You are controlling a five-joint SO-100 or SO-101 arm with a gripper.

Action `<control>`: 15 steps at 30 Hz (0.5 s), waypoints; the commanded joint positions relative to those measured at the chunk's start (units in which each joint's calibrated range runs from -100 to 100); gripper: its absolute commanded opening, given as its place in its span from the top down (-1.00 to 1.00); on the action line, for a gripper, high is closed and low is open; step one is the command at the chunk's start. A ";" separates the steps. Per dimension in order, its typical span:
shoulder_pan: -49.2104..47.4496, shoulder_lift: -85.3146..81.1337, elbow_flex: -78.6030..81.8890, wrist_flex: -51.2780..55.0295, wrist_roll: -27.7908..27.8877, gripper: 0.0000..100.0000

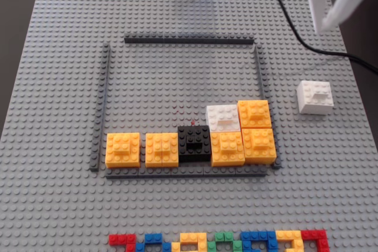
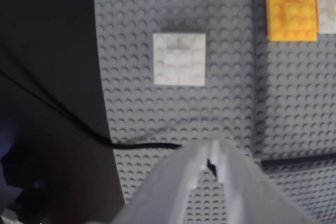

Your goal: Grab the cube and place it into the grid

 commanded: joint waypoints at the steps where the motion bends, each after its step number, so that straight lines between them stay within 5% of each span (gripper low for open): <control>1: -0.73 3.44 -8.34 -0.12 -0.54 1.00; 11: -1.17 14.11 -15.22 -0.22 -1.71 0.97; 15: -0.87 16.77 -15.49 -0.27 -0.39 0.81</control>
